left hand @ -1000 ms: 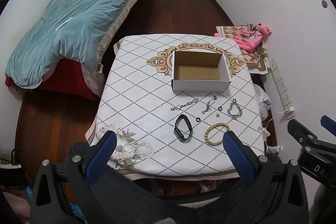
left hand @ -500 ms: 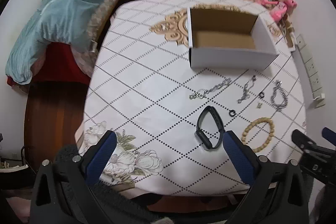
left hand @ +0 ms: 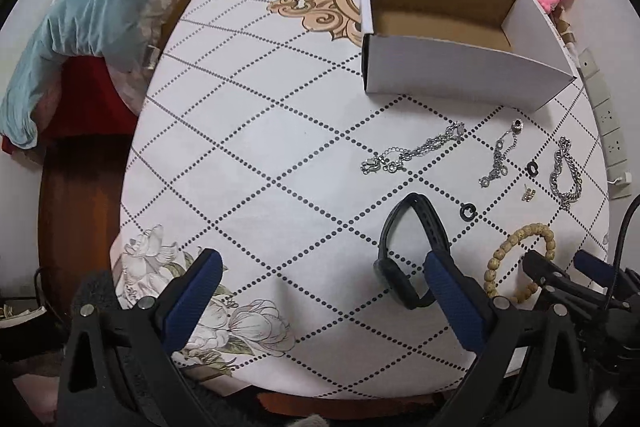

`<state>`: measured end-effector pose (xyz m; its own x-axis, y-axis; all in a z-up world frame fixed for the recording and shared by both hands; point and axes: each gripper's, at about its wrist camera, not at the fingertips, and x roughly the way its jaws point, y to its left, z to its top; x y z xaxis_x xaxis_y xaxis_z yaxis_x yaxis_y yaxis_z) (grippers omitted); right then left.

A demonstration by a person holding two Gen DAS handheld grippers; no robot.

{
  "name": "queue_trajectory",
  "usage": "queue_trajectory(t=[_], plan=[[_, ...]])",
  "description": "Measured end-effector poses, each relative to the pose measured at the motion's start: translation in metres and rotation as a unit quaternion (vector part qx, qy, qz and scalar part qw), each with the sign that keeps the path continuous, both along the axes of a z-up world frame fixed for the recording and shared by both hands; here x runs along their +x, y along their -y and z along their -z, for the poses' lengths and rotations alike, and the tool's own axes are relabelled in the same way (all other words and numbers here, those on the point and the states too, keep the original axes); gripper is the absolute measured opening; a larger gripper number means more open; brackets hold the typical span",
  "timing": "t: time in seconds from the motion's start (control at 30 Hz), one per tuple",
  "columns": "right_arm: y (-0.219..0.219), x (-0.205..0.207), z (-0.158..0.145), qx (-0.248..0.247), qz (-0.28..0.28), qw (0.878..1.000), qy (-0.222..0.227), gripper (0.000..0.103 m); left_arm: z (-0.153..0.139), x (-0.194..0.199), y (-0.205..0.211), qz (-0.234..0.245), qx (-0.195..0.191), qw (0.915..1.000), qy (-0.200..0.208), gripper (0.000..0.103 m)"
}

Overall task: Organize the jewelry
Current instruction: 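Grasp the black band bracelet with the left tool while the right tool grasps the wooden beaded bracelet, then carry both bracelets into the cardboard box and open both tools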

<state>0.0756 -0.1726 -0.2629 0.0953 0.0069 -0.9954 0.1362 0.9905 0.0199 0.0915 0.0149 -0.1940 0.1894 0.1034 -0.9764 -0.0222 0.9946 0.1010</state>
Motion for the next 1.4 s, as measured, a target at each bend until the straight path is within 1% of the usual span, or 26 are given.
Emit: queue_trajectory(t=[0.07,0.13,0.2,0.23,0.3,0.33,0.4,0.43,0.53,0.57,0.6,0.63,0.67,0.7,0.8,0.9,1.0,1.07,1.2,1.3,1.4], plan=[[0.000,0.002,0.006,0.000,0.000,1.000,-0.004,0.068,0.003,0.001,-0.004,-0.005,-0.014,0.9999,-0.005,0.103],[-0.005,0.003,0.005,-0.012,-0.006,1.000,0.004,0.061,0.006,0.000,-0.009,-0.013,-0.029,0.9995,-0.009,0.102],[-0.010,0.002,0.003,-0.018,-0.013,1.000,0.012,0.054,0.013,0.000,-0.016,-0.024,-0.056,0.9980,-0.016,0.102],[-0.013,0.002,0.002,-0.019,-0.016,1.000,0.017,0.046,0.015,0.001,-0.017,-0.027,-0.066,0.9973,-0.021,0.102],[-0.015,0.001,-0.001,-0.021,-0.020,0.999,0.024,0.023,0.022,0.002,-0.019,-0.032,-0.093,0.9948,-0.027,0.100],[-0.016,0.000,-0.003,-0.021,-0.020,0.999,0.022,0.009,0.024,0.002,-0.019,-0.032,-0.102,0.9939,-0.029,0.096],[-0.009,-0.003,-0.005,-0.007,-0.013,1.000,0.017,0.009,0.030,0.004,-0.015,-0.025,-0.117,0.9921,-0.036,0.074],[-0.005,-0.005,-0.006,-0.006,-0.010,1.000,0.014,0.009,0.034,0.007,-0.013,-0.021,-0.123,0.9914,-0.040,0.069],[0.005,-0.012,-0.007,-0.004,-0.005,1.000,0.008,0.009,0.041,0.009,-0.004,-0.001,-0.122,0.9916,-0.041,0.048],[0.008,-0.013,-0.007,-0.001,-0.003,1.000,0.006,0.010,0.043,0.009,0.000,0.011,-0.118,0.9921,-0.041,0.035],[0.010,-0.014,-0.008,0.002,-0.002,1.000,0.006,0.010,0.045,0.008,0.002,0.018,-0.114,0.9925,-0.041,0.029],[0.010,-0.015,-0.008,0.006,-0.003,1.000,0.006,0.010,0.044,0.007,0.004,0.026,-0.105,0.9935,-0.035,0.026],[0.012,-0.014,-0.008,0.007,-0.001,1.000,0.006,0.010,0.044,0.005,0.007,0.036,-0.104,0.9934,-0.032,0.018],[0.012,-0.014,-0.008,0.007,-0.001,1.000,0.006,0.010,0.043,0.004,0.007,0.043,-0.098,0.9939,-0.029,0.016],[0.010,-0.013,-0.008,-0.002,-0.004,1.000,0.010,0.010,0.042,0.000,0.003,0.045,-0.096,0.9941,-0.022,0.010],[0.009,-0.011,-0.007,-0.010,-0.007,1.000,0.011,0.011,0.041,-0.003,-0.004,0.045,-0.104,0.9934,-0.015,0.010],[0.010,-0.007,-0.006,-0.019,-0.012,1.000,0.009,0.012,0.041,-0.010,-0.010,0.045,-0.103,0.9936,-0.009,0.010],[0.007,-0.007,-0.006,-0.021,-0.012,1.000,0.007,0.012,0.036,-0.017,-0.012,0.043,-0.106,0.9935,-0.007,0.010],[0.004,-0.008,-0.007,-0.021,-0.013,1.000,0.008,0.012,0.039,-0.020,-0.014,0.039,-0.109,0.9933,-0.002,0.009],[0.003,-0.011,-0.009,-0.016,-0.008,1.000,0.015,0.011,0.035,-0.021,-0.011,0.038,-0.111,0.9931,0.000,0.009],[0.014,-0.011,-0.009,0.015,0.006,1.000,0.022,0.009,0.026,-0.026,-0.006,0.044,-0.110,0.9929,0.007,0.009]])
